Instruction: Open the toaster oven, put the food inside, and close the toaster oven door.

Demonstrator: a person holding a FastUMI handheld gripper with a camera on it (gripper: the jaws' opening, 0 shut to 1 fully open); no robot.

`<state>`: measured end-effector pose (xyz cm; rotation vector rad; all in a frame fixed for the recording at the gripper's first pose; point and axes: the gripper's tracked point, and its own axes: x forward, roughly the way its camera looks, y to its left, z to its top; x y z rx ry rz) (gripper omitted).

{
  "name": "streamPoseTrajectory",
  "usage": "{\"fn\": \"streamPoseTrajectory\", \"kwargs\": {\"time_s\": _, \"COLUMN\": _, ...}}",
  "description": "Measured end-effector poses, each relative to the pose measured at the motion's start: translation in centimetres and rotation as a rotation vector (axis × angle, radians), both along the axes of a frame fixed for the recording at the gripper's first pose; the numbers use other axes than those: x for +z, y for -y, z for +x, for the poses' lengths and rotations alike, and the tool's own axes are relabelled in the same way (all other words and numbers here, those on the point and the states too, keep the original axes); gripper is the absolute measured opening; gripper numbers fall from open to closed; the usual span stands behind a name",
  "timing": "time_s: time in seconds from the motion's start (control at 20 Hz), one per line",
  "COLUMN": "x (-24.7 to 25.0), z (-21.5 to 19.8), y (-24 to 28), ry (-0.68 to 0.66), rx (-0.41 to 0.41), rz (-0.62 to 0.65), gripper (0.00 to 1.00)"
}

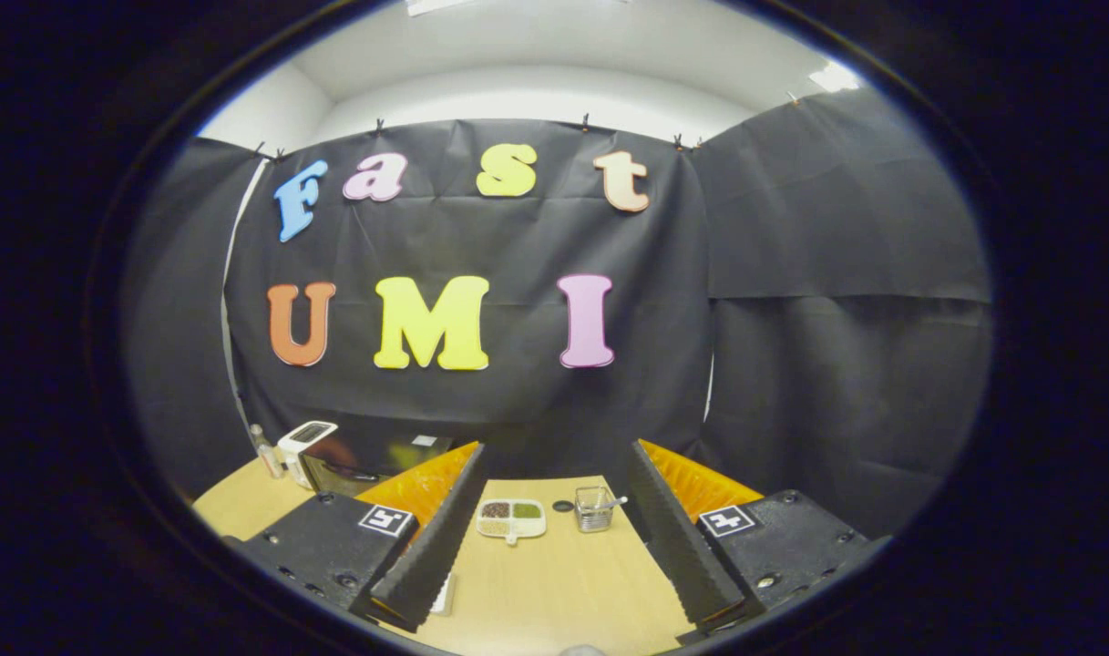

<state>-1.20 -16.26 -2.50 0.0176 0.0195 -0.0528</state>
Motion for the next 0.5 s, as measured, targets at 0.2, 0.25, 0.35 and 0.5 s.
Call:
{"fn": "streamPoseTrajectory", "kwargs": {"time_s": 0.2, "x": -1.1, "z": -0.4, "y": 2.5, "ry": 0.008, "rx": -0.014, "rz": -0.032, "gripper": 0.99}}
{"fn": "streamPoseTrajectory", "kwargs": {"time_s": 0.25, "x": -1.3, "z": -0.4, "y": 2.5, "ry": 0.003, "rx": -0.01, "rz": -0.029, "gripper": 0.99}}
{"fn": "streamPoseTrajectory", "kwargs": {"time_s": 0.35, "x": -1.7, "z": -0.5, "y": 2.2, "ry": -0.003, "rx": 0.008, "rz": -0.004, "gripper": 0.99}}
{"fn": "streamPoseTrajectory", "kwargs": {"time_s": 0.5, "x": -2.7, "z": -0.1, "y": 2.5, "ry": -0.027, "rx": 0.005, "rz": 0.003, "gripper": 0.99}}
